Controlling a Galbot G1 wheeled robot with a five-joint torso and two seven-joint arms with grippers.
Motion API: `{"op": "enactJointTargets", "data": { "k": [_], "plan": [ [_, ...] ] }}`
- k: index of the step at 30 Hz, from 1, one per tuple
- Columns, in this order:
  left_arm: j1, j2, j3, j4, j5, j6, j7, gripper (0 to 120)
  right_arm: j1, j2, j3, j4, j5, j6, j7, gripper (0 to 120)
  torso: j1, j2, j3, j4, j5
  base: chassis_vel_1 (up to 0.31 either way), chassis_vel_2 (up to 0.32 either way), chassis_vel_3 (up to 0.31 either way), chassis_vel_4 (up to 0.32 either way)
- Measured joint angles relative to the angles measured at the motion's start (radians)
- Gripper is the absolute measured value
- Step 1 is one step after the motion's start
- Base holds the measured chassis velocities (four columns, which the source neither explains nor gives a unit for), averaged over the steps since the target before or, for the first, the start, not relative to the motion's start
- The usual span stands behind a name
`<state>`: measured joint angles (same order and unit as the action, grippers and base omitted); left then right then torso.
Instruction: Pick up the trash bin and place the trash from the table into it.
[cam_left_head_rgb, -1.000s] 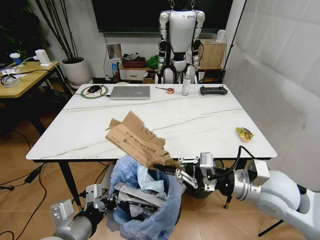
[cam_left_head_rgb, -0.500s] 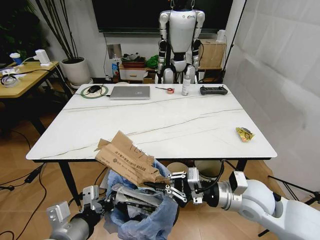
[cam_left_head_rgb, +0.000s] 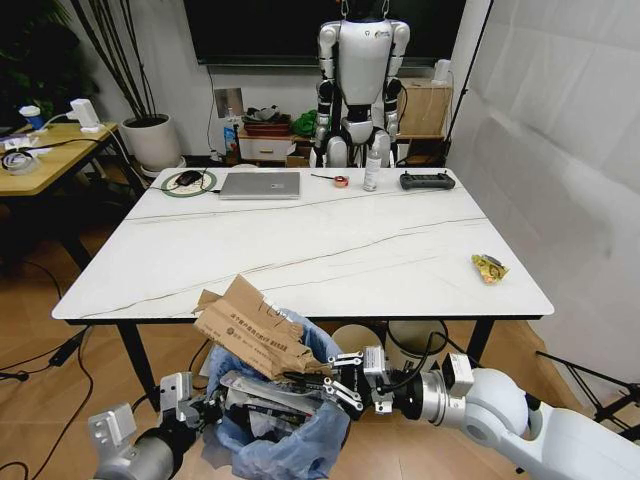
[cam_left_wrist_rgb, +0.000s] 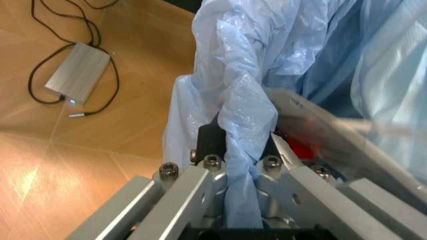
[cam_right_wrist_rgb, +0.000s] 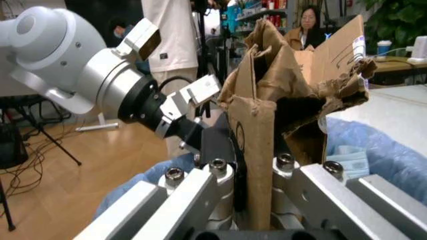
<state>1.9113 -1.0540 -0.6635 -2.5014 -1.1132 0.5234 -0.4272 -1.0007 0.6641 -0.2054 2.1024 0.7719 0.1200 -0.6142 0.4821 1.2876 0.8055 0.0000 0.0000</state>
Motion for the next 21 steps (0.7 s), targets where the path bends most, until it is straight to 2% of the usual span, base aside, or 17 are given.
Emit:
{"op": "enactJointTargets", "data": {
  "k": [21],
  "plan": [
    [-0.016,0.006,-0.015,0.001,-0.010,0.004,-0.012,0,-0.016,0.021,-0.006,-0.036,-0.058,0.026,-0.010,0,0.000,0.000,0.000,0.0000,0.0000,0.000,0.000,0.000,0.000]
  ]
}}
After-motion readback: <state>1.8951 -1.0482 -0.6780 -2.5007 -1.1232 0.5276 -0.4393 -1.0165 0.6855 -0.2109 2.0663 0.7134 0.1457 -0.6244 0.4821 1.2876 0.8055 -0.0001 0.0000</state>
